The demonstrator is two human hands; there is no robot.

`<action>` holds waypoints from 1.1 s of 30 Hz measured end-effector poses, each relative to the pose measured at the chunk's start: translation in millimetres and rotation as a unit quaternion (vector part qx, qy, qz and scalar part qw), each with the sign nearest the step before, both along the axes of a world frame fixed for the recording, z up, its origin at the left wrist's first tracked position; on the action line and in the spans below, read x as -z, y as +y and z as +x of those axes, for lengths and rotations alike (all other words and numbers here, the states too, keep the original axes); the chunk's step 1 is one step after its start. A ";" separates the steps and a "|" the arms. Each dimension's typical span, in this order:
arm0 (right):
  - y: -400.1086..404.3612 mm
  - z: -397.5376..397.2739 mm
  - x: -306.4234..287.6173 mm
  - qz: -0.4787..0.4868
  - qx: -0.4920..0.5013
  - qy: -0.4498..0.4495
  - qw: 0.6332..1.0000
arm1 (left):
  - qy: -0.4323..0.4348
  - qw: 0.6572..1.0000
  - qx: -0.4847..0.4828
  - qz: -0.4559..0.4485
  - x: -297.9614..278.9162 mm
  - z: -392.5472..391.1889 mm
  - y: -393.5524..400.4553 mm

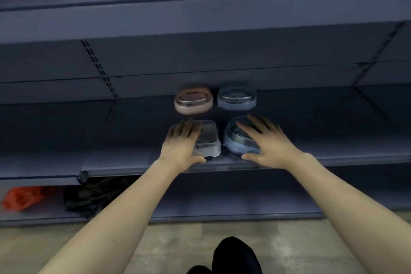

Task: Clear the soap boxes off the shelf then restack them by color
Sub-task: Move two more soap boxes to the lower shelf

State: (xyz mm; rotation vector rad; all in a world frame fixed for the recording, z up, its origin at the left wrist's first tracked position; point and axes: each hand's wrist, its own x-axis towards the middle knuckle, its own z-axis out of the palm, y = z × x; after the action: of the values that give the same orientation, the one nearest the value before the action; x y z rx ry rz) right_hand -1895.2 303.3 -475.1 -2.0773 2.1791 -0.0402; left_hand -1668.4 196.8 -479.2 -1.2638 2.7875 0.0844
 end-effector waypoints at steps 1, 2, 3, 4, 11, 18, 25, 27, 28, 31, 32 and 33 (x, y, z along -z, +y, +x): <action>-4.5 -2.6 5.0 0.005 -0.003 -0.003 1.000 | -0.001 1.000 -0.001 0.002 3.9 -1.7 -3.6; -8.5 -5.2 9.1 0.011 -0.006 -0.003 1.000 | -0.003 1.000 -0.001 0.005 7.0 -3.5 -7.1; -12.1 -7.8 12.9 0.016 -0.009 -0.002 1.000 | -0.006 1.000 -0.001 0.009 9.6 -5.4 -10.6; -15.8 -10.3 16.2 0.016 -0.011 -0.001 1.000 | -0.010 1.000 -0.001 0.012 11.7 -7.3 -13.9; -44.6 -26.4 28.5 -0.001 -0.058 0.038 0.998 | -0.011 1.000 0.009 0.016 17.9 -18.9 -37.8; -68.1 -35.7 29.7 -0.018 -0.060 0.044 0.997 | 0.011 1.000 0.003 0.016 23.7 -32.2 -60.3; -71.2 -38.1 27.3 -0.013 -0.056 0.048 0.997 | 0.037 0.999 -0.007 0.005 25.8 -37.5 -73.3; -67.9 -33.5 23.0 0.006 -0.046 0.048 0.998 | 0.026 0.999 -0.021 0.004 21.5 -36.3 -67.7; -64.7 -30.6 19.1 0.012 -0.042 0.052 0.998 | 0.019 0.999 -0.029 0.001 18.0 -35.1 -63.2; -49.2 -21.0 -1.6 0.011 -0.023 0.039 0.999 | -0.003 0.999 -0.032 -0.004 1.1 -28.8 -45.8; -41.7 -17.4 -10.6 0.013 -0.019 0.031 0.999 | -0.008 0.999 -0.031 -0.001 -7.2 -25.4 -38.7; -33.4 -13.3 -19.8 0.016 -0.016 0.025 0.999 | -0.010 0.999 -0.031 0.004 -16.4 -21.5 -31.9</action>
State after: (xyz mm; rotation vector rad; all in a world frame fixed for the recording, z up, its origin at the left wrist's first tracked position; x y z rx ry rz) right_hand -1908.5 269.9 -455.3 -2.1182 2.1586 0.0499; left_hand -1689.9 165.0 -462.8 -1.3428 2.7291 0.0867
